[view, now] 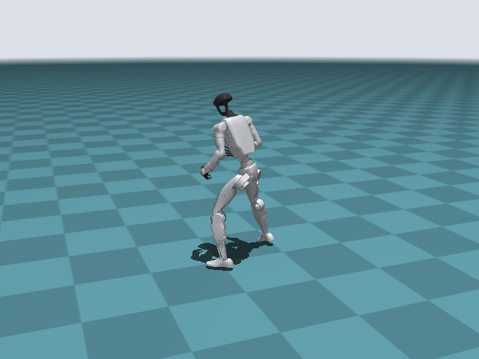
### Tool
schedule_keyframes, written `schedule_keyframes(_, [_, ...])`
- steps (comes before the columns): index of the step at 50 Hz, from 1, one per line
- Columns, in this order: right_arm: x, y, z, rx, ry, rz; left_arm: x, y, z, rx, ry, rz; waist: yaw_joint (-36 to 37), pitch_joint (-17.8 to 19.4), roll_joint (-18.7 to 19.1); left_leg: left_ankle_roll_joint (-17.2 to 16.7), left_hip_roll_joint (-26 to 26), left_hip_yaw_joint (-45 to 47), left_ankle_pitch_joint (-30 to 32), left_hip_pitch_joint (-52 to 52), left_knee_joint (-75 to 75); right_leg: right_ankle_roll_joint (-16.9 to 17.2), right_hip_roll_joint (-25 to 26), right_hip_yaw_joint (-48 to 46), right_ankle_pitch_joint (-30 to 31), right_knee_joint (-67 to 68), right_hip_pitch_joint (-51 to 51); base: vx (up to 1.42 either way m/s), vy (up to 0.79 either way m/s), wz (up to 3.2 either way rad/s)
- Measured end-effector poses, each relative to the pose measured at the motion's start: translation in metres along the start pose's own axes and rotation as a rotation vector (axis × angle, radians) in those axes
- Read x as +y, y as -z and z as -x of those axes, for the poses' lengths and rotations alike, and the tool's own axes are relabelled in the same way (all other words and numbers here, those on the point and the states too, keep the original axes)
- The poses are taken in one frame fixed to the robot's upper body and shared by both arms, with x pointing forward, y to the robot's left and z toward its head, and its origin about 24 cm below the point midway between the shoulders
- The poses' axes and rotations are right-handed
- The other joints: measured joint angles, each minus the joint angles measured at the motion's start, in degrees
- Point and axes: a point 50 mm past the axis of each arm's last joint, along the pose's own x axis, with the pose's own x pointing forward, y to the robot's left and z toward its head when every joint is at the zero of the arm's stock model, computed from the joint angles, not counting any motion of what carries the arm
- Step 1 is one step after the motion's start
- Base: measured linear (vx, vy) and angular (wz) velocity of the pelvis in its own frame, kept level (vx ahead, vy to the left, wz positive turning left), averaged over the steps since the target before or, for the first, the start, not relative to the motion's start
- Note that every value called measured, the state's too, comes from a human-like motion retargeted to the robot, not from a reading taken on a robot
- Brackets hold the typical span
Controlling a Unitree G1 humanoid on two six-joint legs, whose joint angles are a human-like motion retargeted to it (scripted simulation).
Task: Kungfu
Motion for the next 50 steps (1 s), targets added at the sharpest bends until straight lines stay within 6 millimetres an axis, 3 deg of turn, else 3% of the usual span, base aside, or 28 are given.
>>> schedule_keyframes(2, [-0.007,0.011,0.031,0.046,0.089,-0.106,0.007,0.009,0.031,-0.099,-0.065,0.223,-0.61,-1.82,-0.84,1.61,-1.48,2.40,-1.98,3.28,-1.02,-2.04,-0.64,-0.51,2.77,-3.22,4.23,0.78,0.67,0.45])
schedule_keyframes(5, [-0.008,0.029,0.073,0.117,0.190,-0.225,0.018,0.018,0.081,-0.162,-0.210,0.426,-3.10,-4.73,-0.17,2.66,-3.11,1.79,-1.80,7.59,-5.78,-6.36,3.65,5.52,-9.59,-1.29,7.84,0.71,0.59,0.82])
schedule_keyframes(7, [-0.007,0.040,0.104,0.175,0.259,-0.260,0.012,0.030,0.106,-0.125,-0.254,0.473,-2.82,-7.15,0.06,3.20,-4.53,1.06,-0.09,11.32,-11.04,-9.08,7.64,8.49,-16.34,2.24,8.77,0.63,0.42,0.83])
schedule_keyframes(10, [0.001,0.055,0.151,0.239,0.374,-0.311,-0.003,0.046,0.129,-0.071,-0.302,0.520,-1.57,-10.27,-0.17,3.27,-5.04,2.36,2.56,17.75,-19.62,-10.44,14.64,10.08,-24.30,8.18,9.15,0.54,0.34,0.75])
schedule_keyframes(13, [0.017,0.071,0.185,0.267,0.470,-0.414,-0.029,0.070,0.143,-0.055,-0.400,0.616,-0.11,-12.26,-2.03,3.45,-6.08,2.31,3.90,24.61,-26.88,-10.79,22.51,13.29,-31.09,12.88,8.21,0.45,0.21,0.20])
schedule_keyframes(17, [0.047,0.090,0.210,0.287,0.493,-0.589,-0.082,0.098,0.155,-0.113,-0.472,0.836,1.16,-14.51,-4.08,6.63,-9.22,6.35,3.51,33.16,-35.44,-10.93,33.85,19.17,-39.64,13.50,5.19,0.31,0.26,-0.19])
schedule_keyframes(20, [0.071,0.104,0.224,0.286,0.499,-0.705,-0.132,0.112,0.151,-0.209,-0.450,1.051,-1.42,-16.31,-7.17,7.46,-15.07,6.73,2.70,36.53,-37.58,-9.00,34.07,15.32,-39.35,5.51,4.74,0.28,0.30,0.44])
schedule_keyframes(21, [0.079,0.111,0.227,0.277,0.526,-0.747,-0.146,0.116,0.149,-0.233,-0.443,1.122,-1.71,-16.62,-7.50,7.36,-15.77,6.27,2.41,37.51,-37.69,-17.61,33.92,13.00,-35.19,3.06,5.26,0.24,0.33,0.17])
schedule_keyframes(22, [0.084,0.116,0.230,0.267,0.550,-0.785,-0.157,0.120,0.148,-0.253,-0.440,1.182,-1.08,-17.10,-7.97,7.42,-16.55,6.44,2.20,38.21,-37.74,-22.87,33.62,12.28,-33.01,1.45,6.09,0.19,0.25,-0.73])
schedule_keyframes(25, [0.083,0.119,0.236,0.276,0.593,-0.837,-0.166,0.129,0.148,-0.234,-0.455,1.239,3.91,-18.35,-9.77,8.96,-18.82,8.27,2.87,38.97,-37.14,-19.04,34.12,21.06,-35.22,2.85,7.38,0.13,0.14,-0.88])
schedule_keyframes(29, [0.060,0.104,0.232,0.330,0.554,-0.740,-0.130,0.126,0.150,-0.144,-0.470,1.091,7.91,-19.15,-8.82,9.92,-18.56,10.43,2.70,39.36,-37.06,-17.27,31.05,13.96,-33.32,1.05,9.30,-0.11,0.17,-0.48])
schedule_keyframes(32, [0.034,0.090,0.227,0.439,0.504,-0.560,-0.096,0.122,0.168,-0.002,-0.450,0.939,5.40,-18.73,-7.44,11.21,-19.06,9.86,2.63,39.83,-37.27,-17.16,31.86,13.11,-32.57,0.30,9.76,-0.13,0.14,0.28])
schedule_keyframes(37, [-0.010,0.086,0.239,0.829,0.470,-0.086,-0.036,0.116,0.203,0.445,-0.364,0.586,2.42,-19.42,-5.74,10.63,-17.81,9.32,2.62,36.71,-36.41,-11.72,31.06,13.87,-31.27,2.46,6.23,-0.24,0.15,-0.03])
schedule_keyframes(40, [-0.030,0.097,0.240,0.998,0.557,0.186,-0.013,0.117,0.207,0.715,-0.355,0.329,3.89,-17.86,-6.01,10.96,-16.78,12.60,2.79,36.10,-37.07,-7.89,30.53,11.58,-33.44,3.86,4.51,-0.43,0.02,-0.71])
schedule_keyframes(43, [-0.043,0.106,0.247,1.225,0.589,0.398,-0.010,0.132,0.196,0.922,-0.368,0.140,4.30,-15.22,-4.74,10.95,-15.14,13.77,3.34,35.67,-37.22,-9.46,29.15,6.89,-35.15,4.63,4.65,-0.44,0.06,-0.64])
schedule_keyframes(45, [-0.045,0.110,0.254,1.385,0.540,0.511,-0.019,0.145,0.190,1.030,-0.348,0.033,3.67,-13.82,-3.65,11.10,-14.22,15.23,3.61,35.63,-37.42,-10.05,27.83,4.25,-34.96,4.84,5.86,-0.38,0.08,-0.68])
schedule_keyframes(50, [-0.031,0.125,0.272,1.638,0.309,0.552,-0.067,0.181,0.180,1.264,-0.173,-0.146,1.62,-13.24,-1.98,10.88,-12.84,17.86,3.77,35.24,-37.97,-9.50,26.36,5.50,-33.07,4.92,9.42,-0.25,-0.02,-0.59])
